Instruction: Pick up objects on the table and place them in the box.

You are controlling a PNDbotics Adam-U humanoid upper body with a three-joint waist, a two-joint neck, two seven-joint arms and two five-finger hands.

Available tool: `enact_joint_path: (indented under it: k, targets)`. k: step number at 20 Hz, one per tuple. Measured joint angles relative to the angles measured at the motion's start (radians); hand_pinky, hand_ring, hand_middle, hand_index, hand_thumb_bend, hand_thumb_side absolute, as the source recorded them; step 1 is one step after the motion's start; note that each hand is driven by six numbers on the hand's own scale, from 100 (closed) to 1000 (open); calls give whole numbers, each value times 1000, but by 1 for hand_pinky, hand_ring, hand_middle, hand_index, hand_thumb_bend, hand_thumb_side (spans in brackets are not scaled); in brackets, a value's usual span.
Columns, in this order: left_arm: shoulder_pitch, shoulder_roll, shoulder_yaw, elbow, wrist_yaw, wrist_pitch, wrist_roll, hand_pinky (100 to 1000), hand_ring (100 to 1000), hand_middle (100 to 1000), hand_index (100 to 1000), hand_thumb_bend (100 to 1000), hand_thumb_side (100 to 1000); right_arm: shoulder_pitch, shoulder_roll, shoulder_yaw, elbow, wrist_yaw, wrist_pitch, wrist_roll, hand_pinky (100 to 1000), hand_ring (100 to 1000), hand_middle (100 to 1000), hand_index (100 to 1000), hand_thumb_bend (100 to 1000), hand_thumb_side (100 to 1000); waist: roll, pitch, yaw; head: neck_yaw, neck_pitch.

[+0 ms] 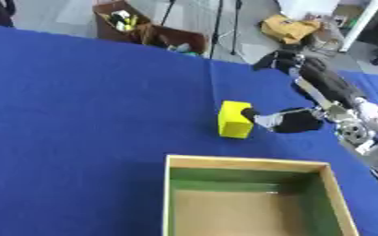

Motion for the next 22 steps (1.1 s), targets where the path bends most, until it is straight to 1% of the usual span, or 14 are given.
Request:
enact_joint_path:
  k: [4,5,8,13,14,16,17,19,21,22]
  targets:
    - [0,0,0,0,-3,2,1,514,598,576,834,100,1000,0,0,-5,1,54,-20,57,759,827,769,816,314,551,-9,0,8,-4,-6]
    - [0,0,0,0,-4,2,1,514,597,576,834,100,1000,0,0,-8,1,62,-23,68,760,828,771,816,291,556,-11,0,9,-6,-9]
    - [0,-1,0,0,-7,4,3,513,597,576,834,100,1000,0,0,-16,1,82,-29,91,762,829,775,824,277,554,-15,2,14,-8,-13]
    - [0,-8,0,0,-9,7,4,513,597,575,834,100,1000,0,-1,-19,0,94,-43,133,767,835,784,851,266,524,-24,7,20,-8,-18]
    - [0,-8,0,0,-9,8,3,513,597,575,834,100,1000,0,-1,-19,0,94,-46,146,772,840,791,863,233,535,-25,9,22,-8,-18]
    - [-1,-8,0,0,-11,9,4,513,596,575,834,100,1000,3,-3,-26,0,94,-48,170,776,842,795,865,216,538,-27,11,25,-8,-20]
    - [-1,-8,0,0,-12,9,4,513,595,574,833,100,1000,9,-6,-30,0,94,-48,180,778,845,800,869,190,545,-30,11,27,-9,-23]
    - [-1,-9,0,0,-15,11,5,513,584,574,834,100,1000,21,-14,-38,-3,94,-45,199,780,848,807,882,167,551,-34,14,28,-9,-27]
    - [-1,-9,0,0,-16,11,5,512,576,574,834,100,1000,32,-19,-49,-8,94,-39,216,781,849,800,885,210,549,-35,17,28,-10,-27]
    - [-1,-9,0,0,-17,11,6,512,575,573,834,100,1000,35,-20,-55,-11,93,-35,219,783,850,797,884,252,541,-35,17,28,-11,-28]
